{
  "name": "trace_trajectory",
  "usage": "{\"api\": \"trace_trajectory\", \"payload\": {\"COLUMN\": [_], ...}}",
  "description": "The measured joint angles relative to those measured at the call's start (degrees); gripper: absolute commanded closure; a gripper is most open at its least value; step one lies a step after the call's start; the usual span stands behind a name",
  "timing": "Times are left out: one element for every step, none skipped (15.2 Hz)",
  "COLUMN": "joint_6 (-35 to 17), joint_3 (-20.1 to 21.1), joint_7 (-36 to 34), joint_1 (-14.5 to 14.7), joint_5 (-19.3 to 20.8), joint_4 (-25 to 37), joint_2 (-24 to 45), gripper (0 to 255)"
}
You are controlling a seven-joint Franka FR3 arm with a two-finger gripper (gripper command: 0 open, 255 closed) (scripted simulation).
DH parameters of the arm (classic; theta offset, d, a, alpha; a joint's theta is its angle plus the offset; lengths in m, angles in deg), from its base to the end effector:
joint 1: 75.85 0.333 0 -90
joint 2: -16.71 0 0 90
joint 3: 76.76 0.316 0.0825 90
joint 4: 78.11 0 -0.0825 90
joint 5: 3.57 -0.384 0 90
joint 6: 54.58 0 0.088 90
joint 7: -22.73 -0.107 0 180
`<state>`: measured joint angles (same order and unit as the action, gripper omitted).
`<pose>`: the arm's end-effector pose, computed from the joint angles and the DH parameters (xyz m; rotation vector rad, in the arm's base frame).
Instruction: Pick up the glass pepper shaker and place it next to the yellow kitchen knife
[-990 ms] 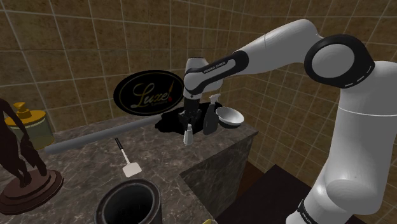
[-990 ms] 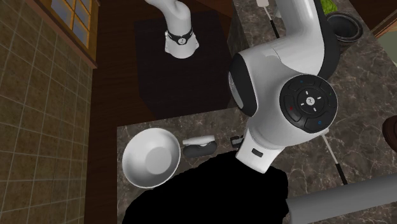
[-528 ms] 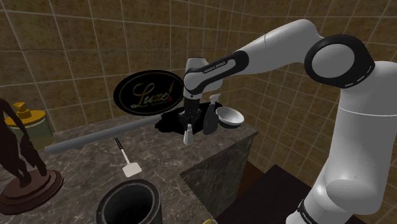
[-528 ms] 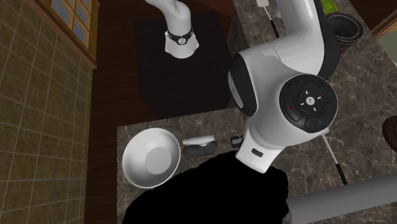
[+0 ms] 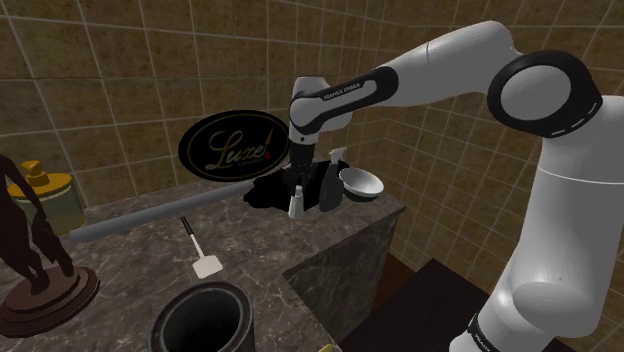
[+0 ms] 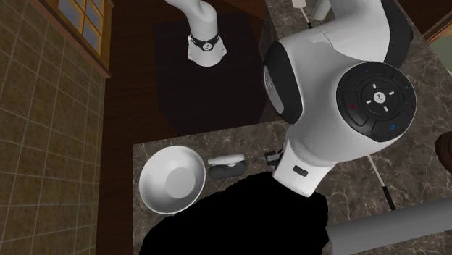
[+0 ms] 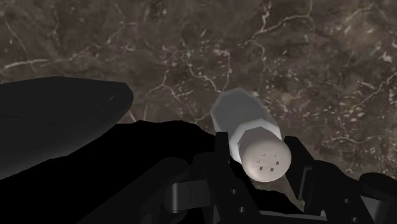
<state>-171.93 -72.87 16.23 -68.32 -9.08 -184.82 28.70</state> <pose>0.5956 0.1237 0.4045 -3.0463 -0.0599 0.0586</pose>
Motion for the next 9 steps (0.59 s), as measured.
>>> {"api": "trace_trajectory", "payload": {"joint_6": [0.6, 1.2, 1.9, 2.6, 3.4, 4.2, 4.9, 5.8, 6.3], "joint_3": [0.0, 0.0, 0.0, 0.0, 0.0, 0.0, 0.0, 0.0, 0.0], "joint_7": [0.0, -0.1, -0.2, -0.4, -0.3, -0.4, -0.4, -0.5, -0.6], "joint_1": [0.0, 0.0, 0.0, 0.1, 0.0, 0.0, 0.0, -0.1, -0.1], "joint_5": [0.0, 0.0, 0.0, 0.1, 0.1, 0.1, 0.1, 0.1, 0.1], "joint_4": [0.3, 0.8, 1.3, 1.7, 2.2, 3.0, 3.5, 4.2, 4.5], "joint_2": [-0.3, -0.5, -0.6, -0.9, -1.2, -1.2, -1.4, -1.6, -1.8], "gripper": [255, 255, 255, 255, 255, 255, 255, 255, 255]}}
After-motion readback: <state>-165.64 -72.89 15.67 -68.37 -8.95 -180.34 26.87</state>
